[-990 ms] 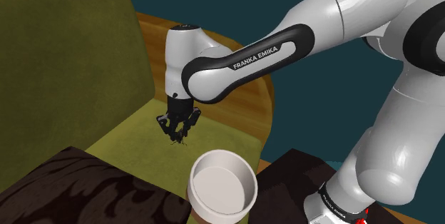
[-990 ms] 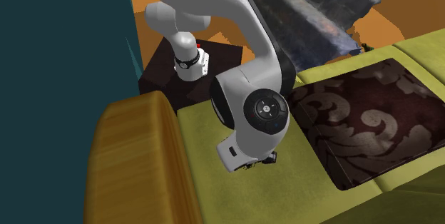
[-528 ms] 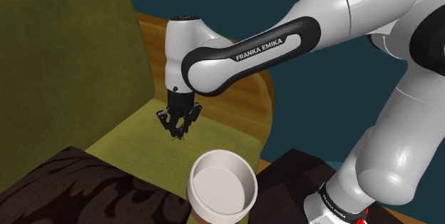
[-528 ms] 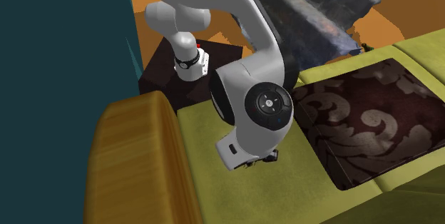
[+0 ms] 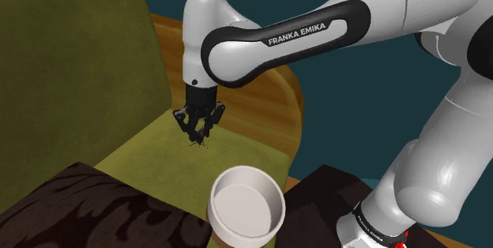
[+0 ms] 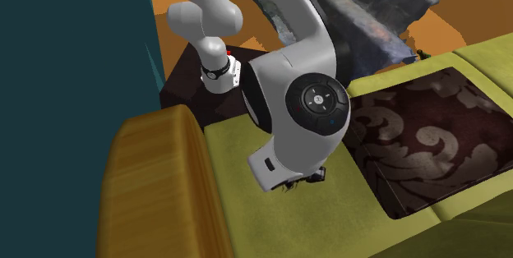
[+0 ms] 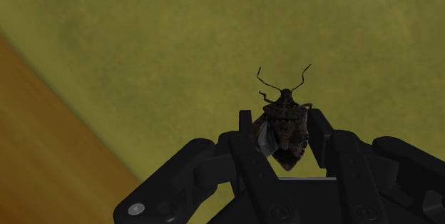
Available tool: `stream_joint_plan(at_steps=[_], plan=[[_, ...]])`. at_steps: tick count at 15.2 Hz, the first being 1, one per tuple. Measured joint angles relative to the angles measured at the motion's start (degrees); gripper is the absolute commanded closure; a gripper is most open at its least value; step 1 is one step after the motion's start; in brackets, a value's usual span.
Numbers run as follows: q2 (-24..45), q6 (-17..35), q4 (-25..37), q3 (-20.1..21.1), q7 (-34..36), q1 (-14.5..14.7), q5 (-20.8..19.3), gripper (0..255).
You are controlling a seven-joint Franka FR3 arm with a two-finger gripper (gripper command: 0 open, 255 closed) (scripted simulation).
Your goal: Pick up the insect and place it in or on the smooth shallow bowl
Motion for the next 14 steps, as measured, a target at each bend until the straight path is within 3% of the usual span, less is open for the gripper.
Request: stream_joint_plan(at_steps=[14], plan=[[-2.6, -10.5, 8.2, 0.0, -0.5, -0.3, 1.2, 255]])
